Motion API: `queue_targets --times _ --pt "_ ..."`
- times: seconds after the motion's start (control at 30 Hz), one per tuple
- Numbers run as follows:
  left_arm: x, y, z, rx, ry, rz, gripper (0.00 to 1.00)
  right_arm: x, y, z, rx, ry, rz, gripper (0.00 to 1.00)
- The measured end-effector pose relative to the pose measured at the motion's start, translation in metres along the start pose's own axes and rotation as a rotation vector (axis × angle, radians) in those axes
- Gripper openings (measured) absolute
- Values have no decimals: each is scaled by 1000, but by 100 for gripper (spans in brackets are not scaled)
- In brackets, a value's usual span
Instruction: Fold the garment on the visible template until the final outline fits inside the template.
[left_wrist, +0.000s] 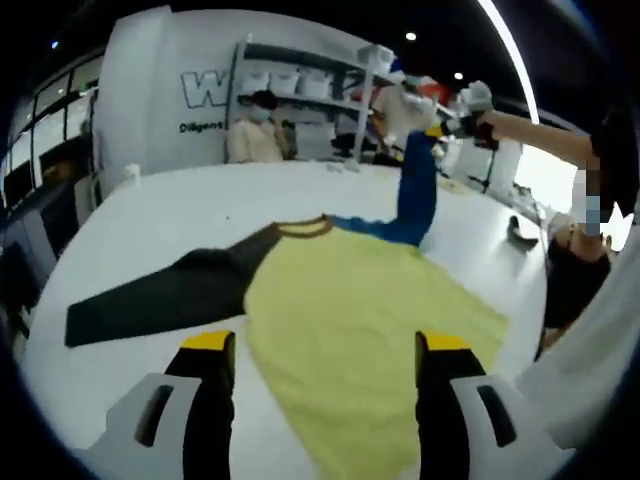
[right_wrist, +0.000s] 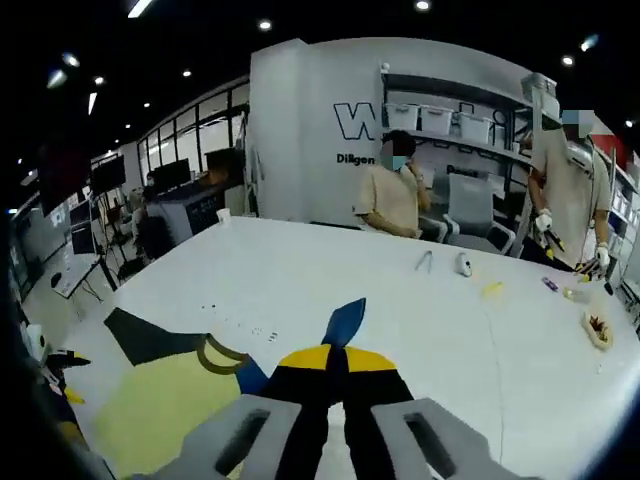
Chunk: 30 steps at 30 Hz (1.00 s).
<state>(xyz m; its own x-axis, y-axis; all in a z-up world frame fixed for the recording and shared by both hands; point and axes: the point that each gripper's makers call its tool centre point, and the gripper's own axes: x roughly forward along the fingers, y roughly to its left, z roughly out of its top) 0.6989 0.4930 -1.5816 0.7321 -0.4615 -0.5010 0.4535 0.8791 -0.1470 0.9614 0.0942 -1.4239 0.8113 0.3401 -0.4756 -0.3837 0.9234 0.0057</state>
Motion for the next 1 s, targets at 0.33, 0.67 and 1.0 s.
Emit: queue_targets --times 0.33,0.67,1.0 --pt "-14 17 -1 -18 -14 26 68 31 119 54 -109 -103 187 0" --pt "-22 26 -6 -34 -6 41 68 78 210 19 -230 -34 307 0" --pt "-28 32 -18 -50 17 48 67 109 279 -33 -212 60 401 0"
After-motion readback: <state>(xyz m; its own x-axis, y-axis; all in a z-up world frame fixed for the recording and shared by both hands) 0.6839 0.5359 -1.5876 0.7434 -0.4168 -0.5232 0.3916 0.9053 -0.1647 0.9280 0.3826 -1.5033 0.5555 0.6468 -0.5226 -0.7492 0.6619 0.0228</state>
